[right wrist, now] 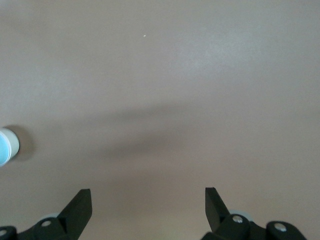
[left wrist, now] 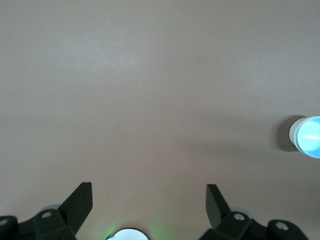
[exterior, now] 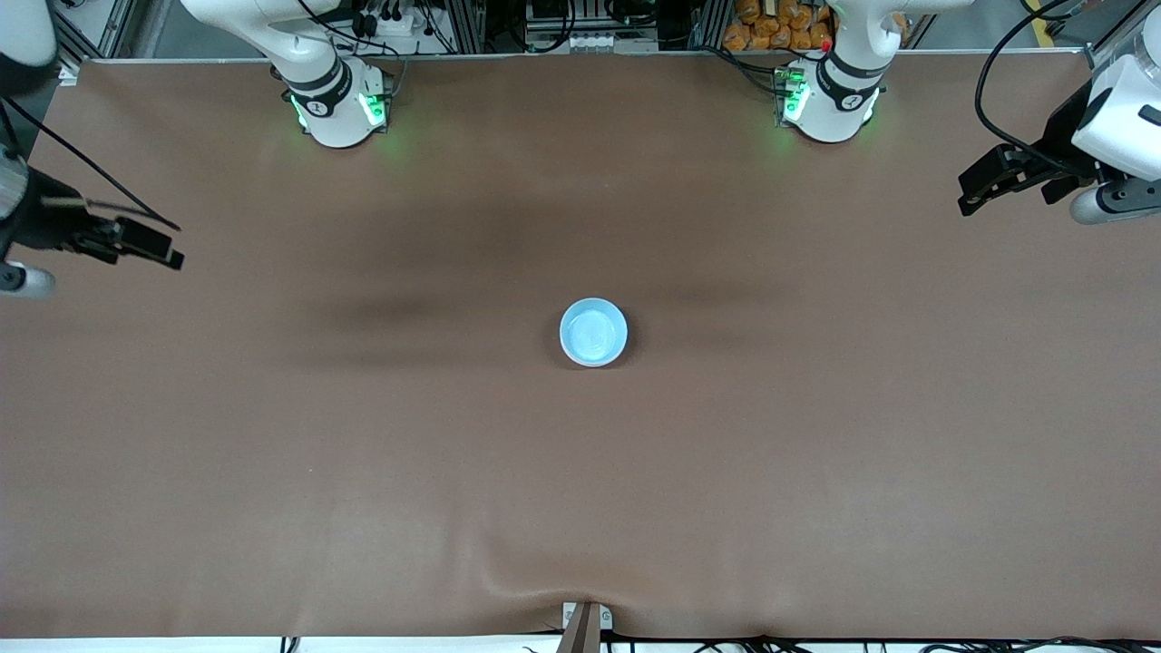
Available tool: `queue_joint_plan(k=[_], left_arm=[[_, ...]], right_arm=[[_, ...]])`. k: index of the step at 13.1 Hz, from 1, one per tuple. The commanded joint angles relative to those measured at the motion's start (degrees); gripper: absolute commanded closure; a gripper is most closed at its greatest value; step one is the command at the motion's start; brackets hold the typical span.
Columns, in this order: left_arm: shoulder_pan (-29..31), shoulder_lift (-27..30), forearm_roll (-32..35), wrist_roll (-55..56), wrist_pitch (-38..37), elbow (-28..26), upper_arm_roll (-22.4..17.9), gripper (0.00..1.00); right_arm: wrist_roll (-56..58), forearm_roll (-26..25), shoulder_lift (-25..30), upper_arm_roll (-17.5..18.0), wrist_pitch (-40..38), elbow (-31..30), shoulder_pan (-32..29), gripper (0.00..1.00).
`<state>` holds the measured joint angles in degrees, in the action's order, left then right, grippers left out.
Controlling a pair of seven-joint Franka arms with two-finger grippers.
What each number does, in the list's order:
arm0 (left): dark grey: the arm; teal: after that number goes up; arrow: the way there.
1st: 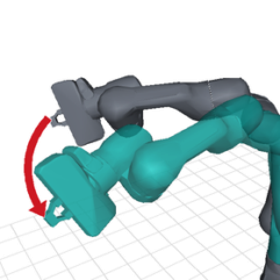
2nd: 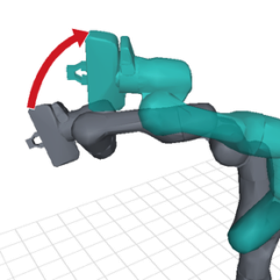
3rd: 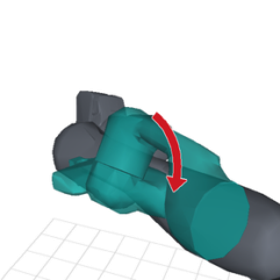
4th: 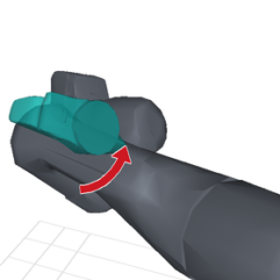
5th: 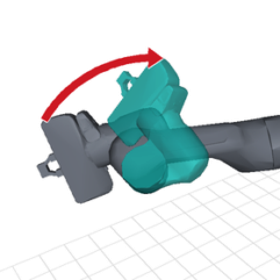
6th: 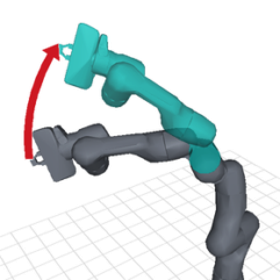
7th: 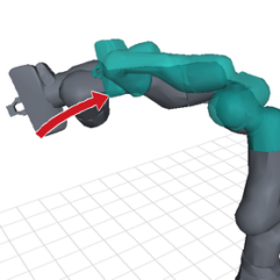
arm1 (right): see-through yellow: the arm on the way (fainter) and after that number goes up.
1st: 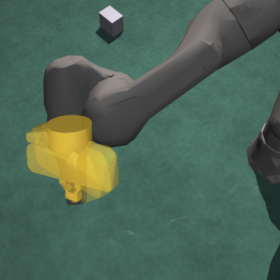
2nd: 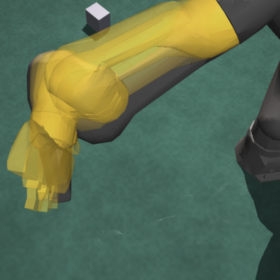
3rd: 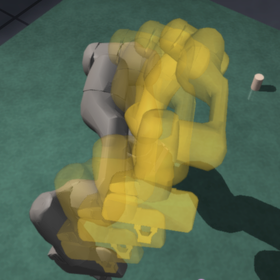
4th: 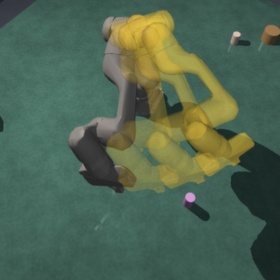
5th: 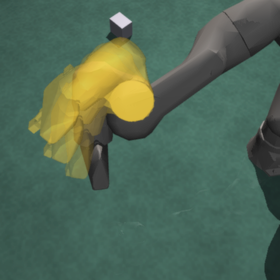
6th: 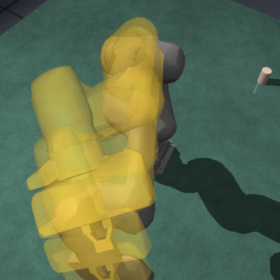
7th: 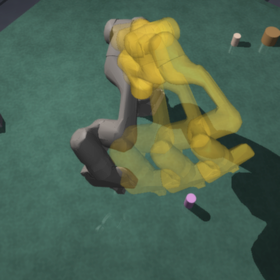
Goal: Stack pink and blue bowls on white bowl
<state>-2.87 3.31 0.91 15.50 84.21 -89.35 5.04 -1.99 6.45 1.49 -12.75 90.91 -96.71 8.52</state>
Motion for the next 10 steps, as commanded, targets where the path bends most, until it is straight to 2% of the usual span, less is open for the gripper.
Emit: queue_joint_plan(k=[1, 6, 10], left_arm=[[0.49, 1.52, -0.65, -1.26, 0.87, -1.36, 0.06, 0.00], [0.49, 1.52, -0.65, -1.26, 0.78, -1.09, -0.03, 0.00], [0.41, 1.52, -0.56, -1.17, 0.52, -0.92, -0.03, 0.00]], right_arm=[[4.18, -0.48, 0.09, 2.28, -4.06, 3.72, -4.89, 0.00], [5.15, -0.91, 0.36, 9.13, -9.34, 6.27, -11.85, 0.00], [3.84, -4.77, 2.03, 14.23, -9.26, 5.75, -14.23, 0.00]])
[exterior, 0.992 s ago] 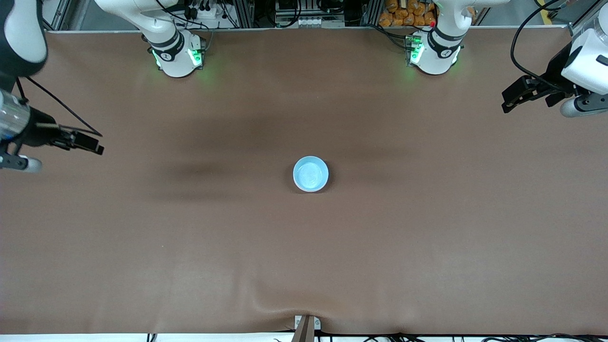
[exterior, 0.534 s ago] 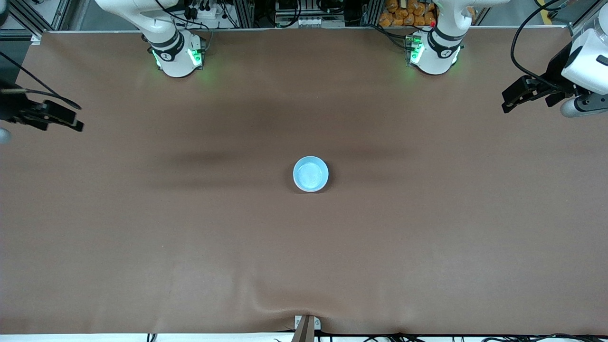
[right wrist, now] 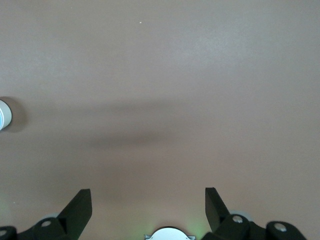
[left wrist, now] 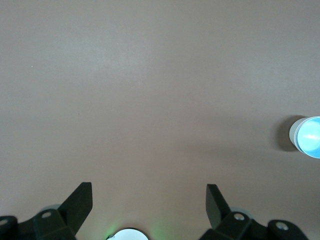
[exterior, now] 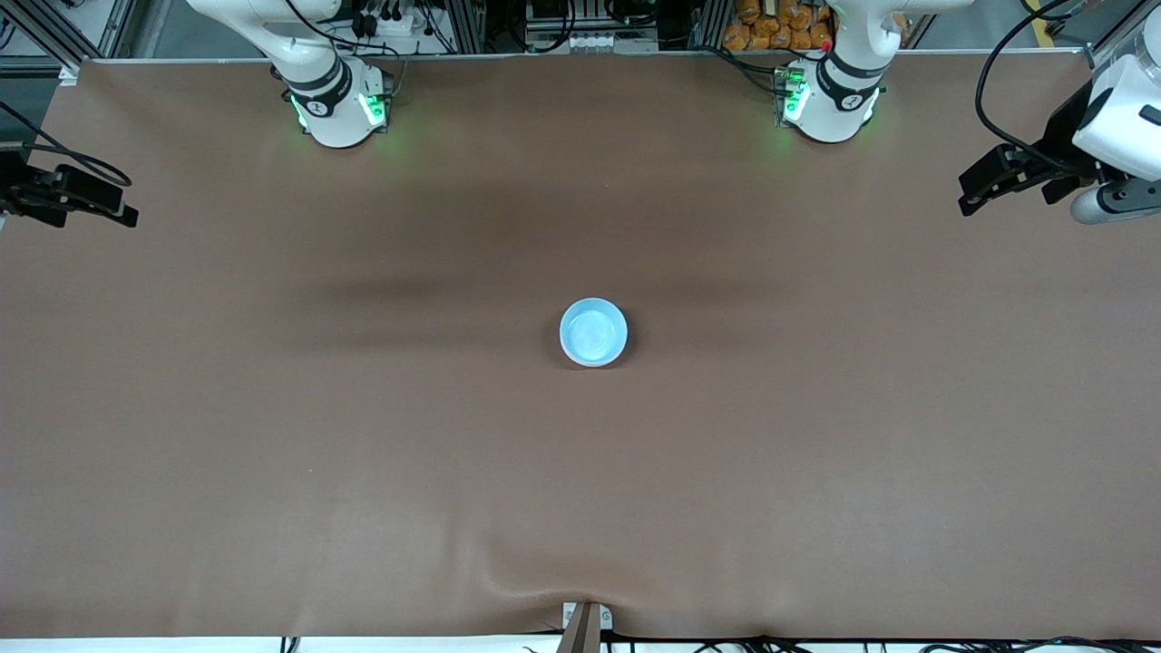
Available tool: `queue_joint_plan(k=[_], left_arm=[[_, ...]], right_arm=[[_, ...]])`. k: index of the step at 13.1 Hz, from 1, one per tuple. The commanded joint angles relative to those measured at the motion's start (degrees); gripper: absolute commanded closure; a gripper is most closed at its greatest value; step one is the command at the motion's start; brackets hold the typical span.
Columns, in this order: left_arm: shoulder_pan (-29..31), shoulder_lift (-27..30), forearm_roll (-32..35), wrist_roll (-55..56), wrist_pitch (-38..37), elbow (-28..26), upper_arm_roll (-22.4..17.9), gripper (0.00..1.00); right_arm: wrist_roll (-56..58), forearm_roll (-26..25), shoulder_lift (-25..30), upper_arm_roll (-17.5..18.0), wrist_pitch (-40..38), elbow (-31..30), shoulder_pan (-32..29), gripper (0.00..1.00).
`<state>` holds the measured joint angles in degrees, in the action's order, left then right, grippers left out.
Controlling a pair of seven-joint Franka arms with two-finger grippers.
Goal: Stack pink and blue bowls on white bowl
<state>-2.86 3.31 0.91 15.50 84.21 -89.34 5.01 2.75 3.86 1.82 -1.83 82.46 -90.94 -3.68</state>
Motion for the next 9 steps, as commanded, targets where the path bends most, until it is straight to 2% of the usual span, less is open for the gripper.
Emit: queue_joint_plan(k=[1, 3, 9], left_arm=[[0.31, 1.43, -0.56, -1.09, 0.52, -0.83, 0.09, 0.00], [0.31, 1.08, -0.47, -1.17, 0.52, -0.22, 0.18, 0.00], [0.13, 0.90, -0.47, -0.91, 0.34, 0.75, 0.18, 0.00]], right_arm=[[-2.39, -3.84, 1.78, 4.37, -0.72, -0.03, -2.04, 0.00], [-3.98, -5.27, 1.78, 5.96, -0.63, -0.03, -2.21, 0.00], [-3.98, -5.27, 1.61, 5.70, 0.69, -0.03, -2.12, 0.00]])
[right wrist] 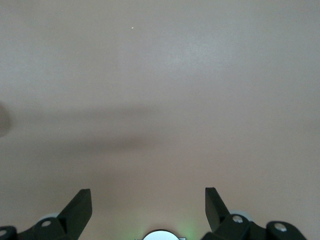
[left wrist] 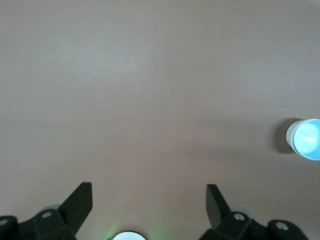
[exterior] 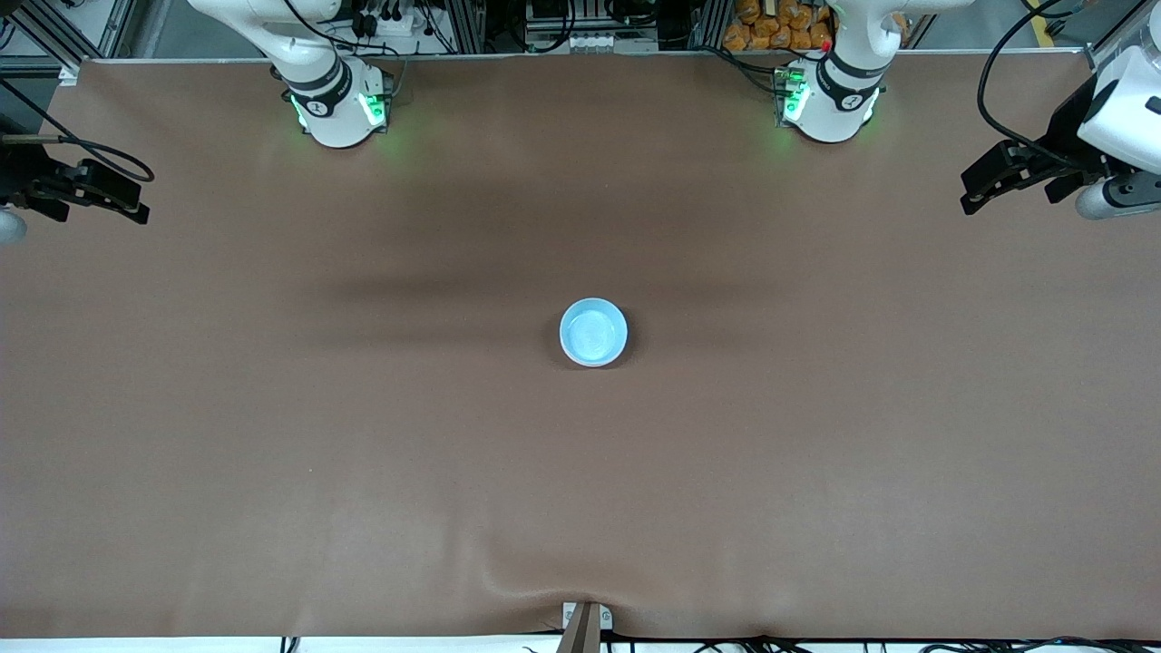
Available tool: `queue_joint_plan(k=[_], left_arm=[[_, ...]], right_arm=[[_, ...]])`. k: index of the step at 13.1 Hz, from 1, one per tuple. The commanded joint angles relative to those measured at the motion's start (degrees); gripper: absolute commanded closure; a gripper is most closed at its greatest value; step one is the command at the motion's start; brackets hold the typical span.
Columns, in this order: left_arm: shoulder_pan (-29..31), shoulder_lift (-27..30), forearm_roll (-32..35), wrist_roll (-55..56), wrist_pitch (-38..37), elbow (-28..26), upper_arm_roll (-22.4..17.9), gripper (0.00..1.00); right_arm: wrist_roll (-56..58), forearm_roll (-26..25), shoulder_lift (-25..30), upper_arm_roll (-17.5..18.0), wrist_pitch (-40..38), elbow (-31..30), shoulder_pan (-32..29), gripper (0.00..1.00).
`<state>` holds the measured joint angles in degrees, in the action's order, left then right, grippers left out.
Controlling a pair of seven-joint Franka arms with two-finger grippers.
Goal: Stack pink and blue bowls on white bowl
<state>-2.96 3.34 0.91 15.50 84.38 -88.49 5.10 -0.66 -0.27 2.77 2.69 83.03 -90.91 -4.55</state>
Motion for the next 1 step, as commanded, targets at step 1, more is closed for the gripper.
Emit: queue_joint_plan(k=[1], left_arm=[[0.15, 0.88, -0.30, -0.82, -0.01, -0.11, 0.08, 0.00]], right_arm=[[-0.58, -1.14, 0.57, 1.18, 0.12, -0.05, -1.25, 0.00]])
